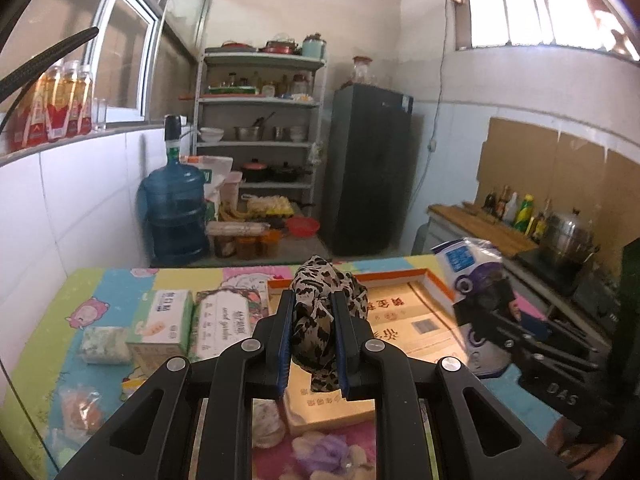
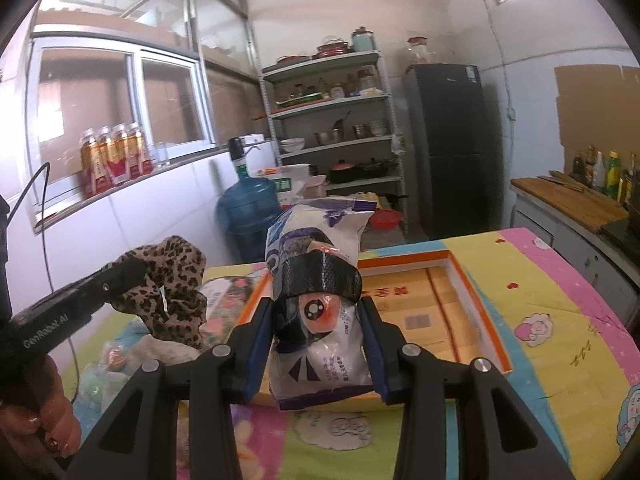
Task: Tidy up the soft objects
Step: 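Carry the scrunchie and snack bag over the orange-rimmed box lid, then open both grippers to drop the scrunchie and snack bag into the lid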
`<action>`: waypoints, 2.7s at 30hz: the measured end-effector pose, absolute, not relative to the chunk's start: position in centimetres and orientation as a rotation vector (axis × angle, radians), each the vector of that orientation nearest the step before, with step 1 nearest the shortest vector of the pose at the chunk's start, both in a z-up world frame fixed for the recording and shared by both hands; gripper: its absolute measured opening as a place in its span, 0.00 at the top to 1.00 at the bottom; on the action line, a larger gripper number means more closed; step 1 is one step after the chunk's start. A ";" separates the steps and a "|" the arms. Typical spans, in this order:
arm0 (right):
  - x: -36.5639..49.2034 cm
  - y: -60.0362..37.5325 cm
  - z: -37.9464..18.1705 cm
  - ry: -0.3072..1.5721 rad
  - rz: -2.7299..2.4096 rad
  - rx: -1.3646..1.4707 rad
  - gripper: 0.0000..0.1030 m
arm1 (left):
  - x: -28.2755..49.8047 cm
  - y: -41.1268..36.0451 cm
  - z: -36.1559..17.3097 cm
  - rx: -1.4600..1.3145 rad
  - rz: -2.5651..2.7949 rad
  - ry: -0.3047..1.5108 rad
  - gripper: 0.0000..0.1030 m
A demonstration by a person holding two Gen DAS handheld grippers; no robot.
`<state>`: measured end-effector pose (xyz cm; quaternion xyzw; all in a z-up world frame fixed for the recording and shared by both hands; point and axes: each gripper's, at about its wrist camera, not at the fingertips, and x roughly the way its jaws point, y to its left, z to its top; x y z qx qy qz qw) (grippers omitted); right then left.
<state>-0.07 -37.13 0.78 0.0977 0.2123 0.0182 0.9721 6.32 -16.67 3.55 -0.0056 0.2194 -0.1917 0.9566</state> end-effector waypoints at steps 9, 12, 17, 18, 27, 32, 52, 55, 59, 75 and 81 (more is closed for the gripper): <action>2.5 -40.8 -0.7 0.474 -0.003 0.234 0.59 | 11.1 -21.8 1.2 0.002 -0.377 0.550 0.83; 3.9 -41.8 -1.4 0.502 -0.010 0.239 0.59 | 12.7 -22.8 0.2 -0.015 -0.379 0.600 0.83; 6.4 -43.1 -3.0 0.567 0.000 0.264 0.59 | 15.4 -24.0 -1.8 -0.047 -0.369 0.692 0.83; 6.9 -43.3 -3.4 0.581 0.001 0.267 0.59 | 15.9 -24.3 -2.1 -0.051 -0.366 0.707 0.83; 9.2 -44.9 -5.8 0.659 -0.005 0.284 0.59 | 18.6 -25.6 -4.8 -0.081 -0.373 0.818 0.83; 9.9 -45.3 -6.8 0.694 -0.003 0.297 0.59 | 19.3 -26.1 -5.6 -0.088 -0.386 0.859 0.83; 10.6 -45.7 -7.9 0.746 -0.033 0.299 0.46 | 19.4 -25.7 -5.2 -0.154 -0.430 0.843 0.28; 10.4 -45.7 -7.6 0.735 -0.036 0.296 0.44 | 19.0 -25.6 -4.6 -0.148 -0.437 0.829 0.28; 9.6 -45.5 -6.9 0.716 -0.045 0.289 0.42 | 18.1 -25.2 -3.6 -0.150 -0.444 0.803 0.28; 5.9 -41.7 -2.5 0.607 -0.042 0.219 0.42 | 13.9 -21.2 0.8 -0.095 -0.430 0.646 0.28; 5.0 -39.4 -1.5 0.589 -0.017 0.197 0.42 | 12.1 -19.3 2.1 -0.085 -0.425 0.597 0.28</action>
